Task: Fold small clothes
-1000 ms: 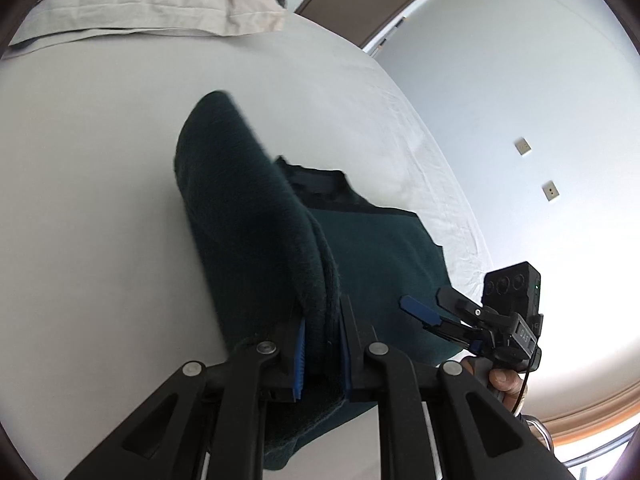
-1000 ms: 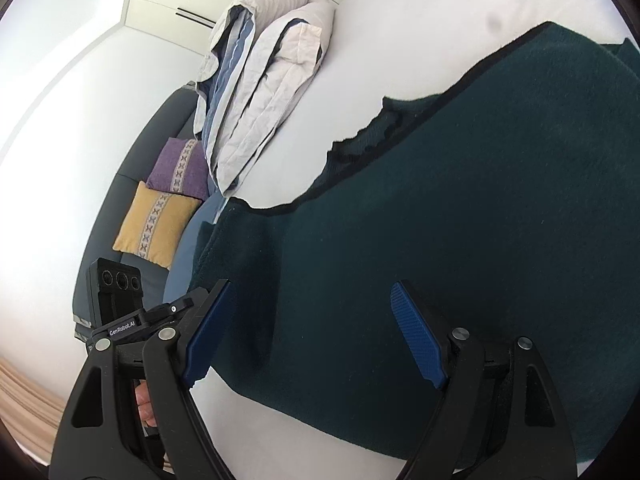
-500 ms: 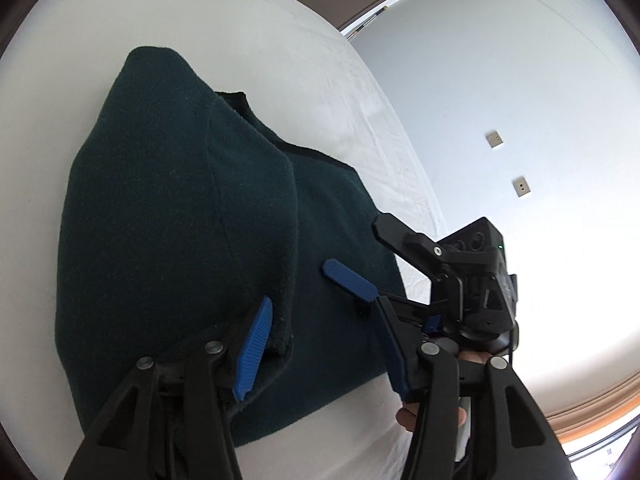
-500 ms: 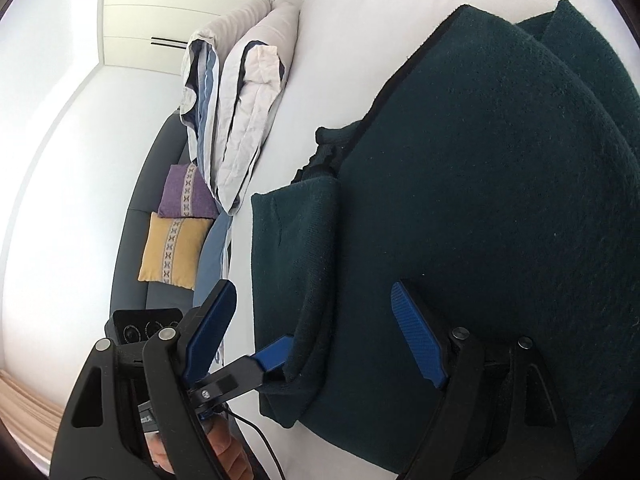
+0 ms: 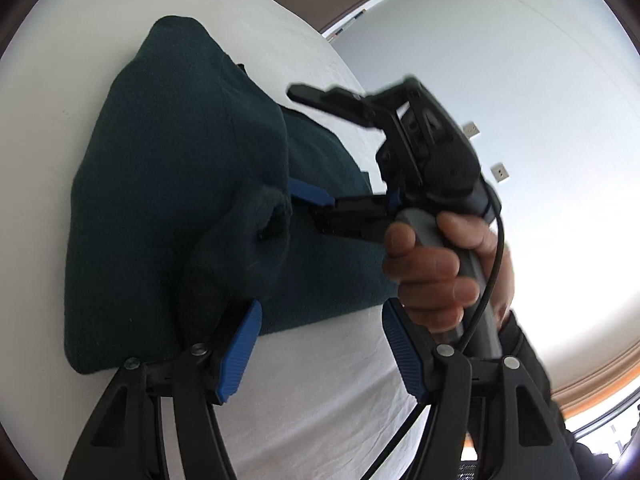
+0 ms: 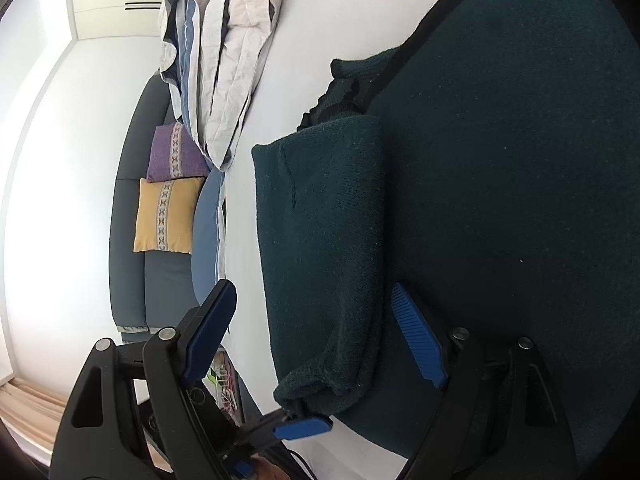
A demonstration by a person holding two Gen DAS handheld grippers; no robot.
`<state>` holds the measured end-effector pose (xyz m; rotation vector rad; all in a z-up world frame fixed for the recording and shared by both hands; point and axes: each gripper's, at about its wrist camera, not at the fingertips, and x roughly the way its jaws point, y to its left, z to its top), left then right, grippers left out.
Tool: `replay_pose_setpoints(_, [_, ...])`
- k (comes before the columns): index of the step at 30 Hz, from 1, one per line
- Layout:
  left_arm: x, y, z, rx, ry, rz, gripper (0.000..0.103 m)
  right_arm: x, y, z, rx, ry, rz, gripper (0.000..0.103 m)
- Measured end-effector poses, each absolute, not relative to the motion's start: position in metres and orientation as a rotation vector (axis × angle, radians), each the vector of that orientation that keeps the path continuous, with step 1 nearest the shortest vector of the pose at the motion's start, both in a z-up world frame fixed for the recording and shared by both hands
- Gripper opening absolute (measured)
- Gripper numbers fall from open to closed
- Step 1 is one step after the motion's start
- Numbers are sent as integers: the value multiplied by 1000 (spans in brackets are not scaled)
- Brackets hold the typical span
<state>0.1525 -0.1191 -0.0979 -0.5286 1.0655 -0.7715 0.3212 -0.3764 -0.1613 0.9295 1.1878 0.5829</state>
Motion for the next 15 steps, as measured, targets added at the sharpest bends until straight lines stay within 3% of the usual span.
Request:
replay_pose_setpoints(12, [73,-122,-93,-269,964,-972,66,337,-336,-163,755,1311,577,48])
replay_pose_setpoints(15, [69,-108,-97,-282,984,-928,66,338,-331,-167,718,1310,538,24])
